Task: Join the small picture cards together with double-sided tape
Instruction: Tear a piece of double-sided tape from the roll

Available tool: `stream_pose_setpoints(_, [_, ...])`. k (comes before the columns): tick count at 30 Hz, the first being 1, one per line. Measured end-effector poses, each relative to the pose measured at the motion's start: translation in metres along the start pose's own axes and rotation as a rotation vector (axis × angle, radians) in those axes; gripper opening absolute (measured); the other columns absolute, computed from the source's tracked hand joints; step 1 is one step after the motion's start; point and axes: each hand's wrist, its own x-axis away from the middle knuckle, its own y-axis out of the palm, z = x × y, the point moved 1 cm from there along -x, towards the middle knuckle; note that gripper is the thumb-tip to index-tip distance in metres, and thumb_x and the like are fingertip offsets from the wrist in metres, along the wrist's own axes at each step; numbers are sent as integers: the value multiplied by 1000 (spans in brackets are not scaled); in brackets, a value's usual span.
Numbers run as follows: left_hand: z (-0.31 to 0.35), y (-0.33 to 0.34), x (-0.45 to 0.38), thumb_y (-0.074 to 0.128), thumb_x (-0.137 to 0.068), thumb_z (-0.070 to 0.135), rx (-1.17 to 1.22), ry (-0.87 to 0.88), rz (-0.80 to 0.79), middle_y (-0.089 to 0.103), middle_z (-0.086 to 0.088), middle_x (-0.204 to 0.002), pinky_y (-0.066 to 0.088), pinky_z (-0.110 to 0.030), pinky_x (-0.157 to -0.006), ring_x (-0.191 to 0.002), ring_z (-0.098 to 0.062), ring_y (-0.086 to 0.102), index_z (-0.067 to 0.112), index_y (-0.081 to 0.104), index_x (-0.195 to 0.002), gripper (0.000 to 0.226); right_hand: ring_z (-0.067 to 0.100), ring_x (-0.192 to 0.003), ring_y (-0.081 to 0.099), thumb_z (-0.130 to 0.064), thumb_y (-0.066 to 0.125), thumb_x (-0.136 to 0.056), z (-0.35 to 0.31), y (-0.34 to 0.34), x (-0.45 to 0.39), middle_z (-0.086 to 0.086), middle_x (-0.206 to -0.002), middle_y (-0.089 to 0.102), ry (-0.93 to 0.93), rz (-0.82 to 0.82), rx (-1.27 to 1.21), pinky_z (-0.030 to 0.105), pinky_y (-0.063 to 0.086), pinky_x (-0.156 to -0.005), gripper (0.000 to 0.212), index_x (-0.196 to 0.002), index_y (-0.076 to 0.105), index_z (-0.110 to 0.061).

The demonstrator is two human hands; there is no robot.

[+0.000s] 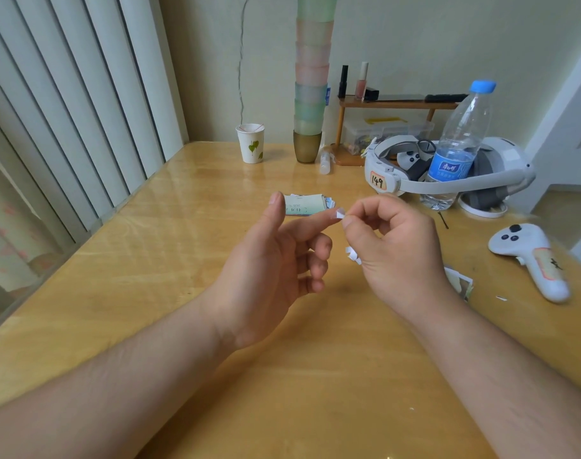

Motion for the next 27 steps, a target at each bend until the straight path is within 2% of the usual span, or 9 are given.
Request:
stream_pose_setpoints(3, [0, -1, 0, 25, -98, 71, 24, -5, 17, 52, 0, -84, 36, -37, -73, -71, -17, 43, 14, 71, -132, 80, 7, -70, 58, -24, 68, -81, 1, -1, -1, -14, -75, 63, 40, 8, -35, 27, 47, -68, 6, -77, 69, -28])
stream_pose_setpoints(5, [0, -2, -1, 25, -99, 71, 28, -5, 28, 51, 0, -83, 36, -37, -73, -71, -17, 42, 14, 72, -132, 80, 9, -68, 57, -24, 68, -81, 2, -1, -2, -16, -73, 63, 56, 10, -56, 28, 46, -68, 6, -76, 69, -27])
stream_pose_setpoints(16, [2, -5, -3, 24, -101, 70, 60, -22, 84, 48, 1, -79, 37, -35, -72, -70, -17, 42, 13, 74, -129, 80, 7, -64, 52, -20, 70, -85, 11, -5, -5, -17, -65, 61, 114, 13, -58, 28, 44, -63, 9, -77, 70, -25])
stream_pose_setpoints(21, [2, -9, -5, 24, -103, 69, 76, -26, 109, 47, 0, -79, 37, -34, -71, -70, -16, 43, 15, 75, -126, 78, 5, -58, 50, -8, 70, -90, 16, -8, -9, -14, -61, 58, 156, 19, -5, 19, 44, -55, 18, -76, 69, -20])
stream_pose_setpoints(23, [2, -10, -5, 25, -103, 69, 77, -22, 110, 48, 0, -79, 38, -34, -71, -70, -16, 43, 16, 76, -124, 76, 4, -57, 51, -11, 71, -89, 22, -14, -13, -11, -66, 61, 164, -1, 110, 15, 45, -54, 17, -75, 70, -21])
stream_pose_setpoints(24, [2, -10, -5, 25, -103, 69, 71, -17, 109, 48, -1, -79, 38, -34, -71, -70, -16, 43, 17, 76, -123, 75, 3, -60, 53, -14, 72, -88, 27, -19, -16, -12, -72, 64, 146, -35, 244, 13, 44, -56, 16, -74, 70, -23])
stream_pose_setpoints(26, [1, -9, -5, 26, -103, 68, 51, -5, 100, 50, -1, -79, 39, -33, -71, -69, -16, 44, 17, 76, -122, 74, 4, -76, 56, -22, 74, -85, 35, -29, -20, -13, -83, 62, 78, -132, 563, 13, 40, -64, 15, -74, 69, -29])
stream_pose_setpoints(27, [0, -9, -4, 27, -103, 68, 41, 3, 93, 50, -1, -80, 39, -33, -70, -69, -16, 45, 17, 75, -123, 73, 6, -84, 55, -24, 75, -85, 39, -32, -22, -13, -85, 60, 54, -181, 676, 18, 40, -70, 16, -73, 67, -32])
